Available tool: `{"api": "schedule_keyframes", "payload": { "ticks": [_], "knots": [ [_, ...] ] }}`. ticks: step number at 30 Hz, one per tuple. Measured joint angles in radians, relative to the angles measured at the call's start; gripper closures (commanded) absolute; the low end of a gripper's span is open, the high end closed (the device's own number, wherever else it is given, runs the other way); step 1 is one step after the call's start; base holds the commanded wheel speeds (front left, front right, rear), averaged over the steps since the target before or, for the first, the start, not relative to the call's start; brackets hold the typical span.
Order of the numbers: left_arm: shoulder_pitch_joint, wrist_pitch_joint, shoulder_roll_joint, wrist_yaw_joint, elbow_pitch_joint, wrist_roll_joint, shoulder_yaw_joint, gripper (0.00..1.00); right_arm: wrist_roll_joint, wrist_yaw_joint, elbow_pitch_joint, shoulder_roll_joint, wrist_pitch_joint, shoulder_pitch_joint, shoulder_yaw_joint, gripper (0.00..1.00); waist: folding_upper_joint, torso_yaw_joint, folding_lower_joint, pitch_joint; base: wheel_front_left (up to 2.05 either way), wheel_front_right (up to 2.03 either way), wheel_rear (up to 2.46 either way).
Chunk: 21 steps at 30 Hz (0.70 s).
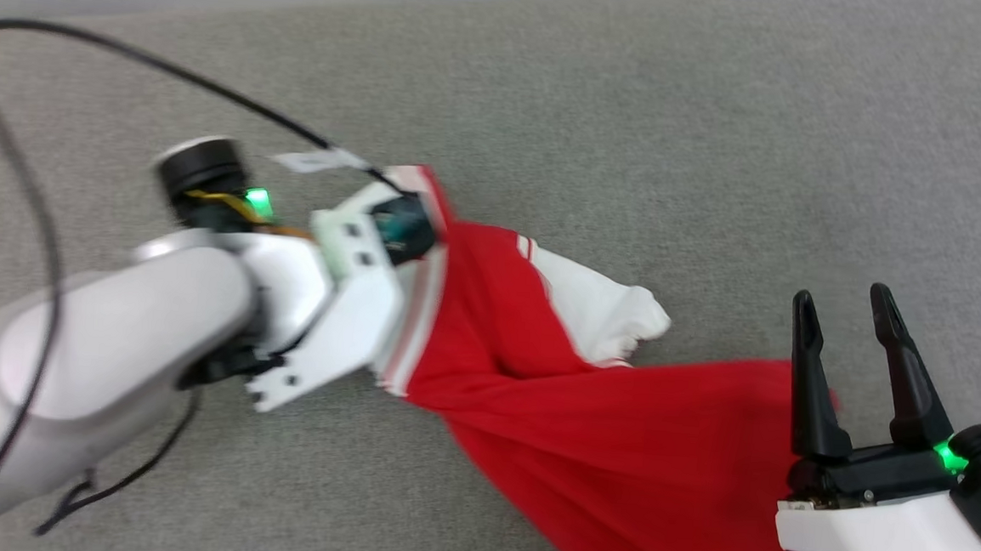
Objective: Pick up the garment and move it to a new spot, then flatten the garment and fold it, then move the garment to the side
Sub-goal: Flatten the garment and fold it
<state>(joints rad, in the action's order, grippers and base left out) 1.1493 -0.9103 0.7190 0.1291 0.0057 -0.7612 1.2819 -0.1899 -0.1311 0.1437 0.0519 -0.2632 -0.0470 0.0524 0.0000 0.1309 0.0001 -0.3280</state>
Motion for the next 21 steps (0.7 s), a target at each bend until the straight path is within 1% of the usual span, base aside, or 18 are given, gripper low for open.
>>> {"api": "schedule_keyframes", "payload": {
  "ticks": [3,6,9,13,14,15,19,21],
  "knots": [
    [-0.034,0.032,0.073,0.000,0.063,-0.016,0.000,1.00,0.004,0.000,0.001,0.000,0.000,0.016,-0.002,0.00,0.0000,-0.026,-0.0001,0.022,0.00,0.00,0.00],
    [-0.072,0.054,0.122,0.000,0.125,-0.030,0.000,1.00,0.005,0.000,0.001,0.000,0.000,0.027,-0.002,0.00,0.0000,-0.041,-0.0001,0.031,0.00,0.00,0.00],
    [-0.121,0.070,0.146,0.000,0.186,-0.049,0.001,1.00,0.005,0.000,-0.003,0.000,0.000,0.032,-0.001,0.00,0.0000,-0.043,0.0000,0.029,0.00,0.00,0.00],
    [-0.171,0.108,0.140,0.000,0.244,-0.081,-0.002,1.00,0.005,0.000,-0.012,0.000,0.000,0.032,0.003,0.00,0.0000,-0.041,-0.0001,0.030,0.00,0.00,0.00],
    [-0.177,0.124,0.135,0.000,0.256,-0.081,-0.003,0.78,0.005,0.000,-0.014,0.000,0.000,0.032,0.003,0.00,0.0000,-0.041,-0.0001,0.031,0.00,0.00,0.00],
    [-0.182,0.142,0.128,0.000,0.266,-0.082,-0.004,0.00,0.005,0.000,-0.017,0.000,0.000,0.032,0.003,0.00,0.0000,-0.042,-0.0001,0.034,0.00,0.00,0.00],
    [-0.200,0.264,0.111,-0.010,0.292,-0.064,-0.023,0.00,0.016,0.000,-0.023,0.000,0.000,0.032,-0.009,0.00,0.0000,-0.048,0.0000,0.058,0.00,0.00,0.00],
    [-0.209,0.347,0.104,-0.028,0.277,-0.050,-0.041,0.00,0.027,0.000,-0.021,0.000,0.000,0.030,-0.018,0.00,0.0000,-0.051,-0.0001,0.076,0.00,0.00,0.00]
  ]
}}
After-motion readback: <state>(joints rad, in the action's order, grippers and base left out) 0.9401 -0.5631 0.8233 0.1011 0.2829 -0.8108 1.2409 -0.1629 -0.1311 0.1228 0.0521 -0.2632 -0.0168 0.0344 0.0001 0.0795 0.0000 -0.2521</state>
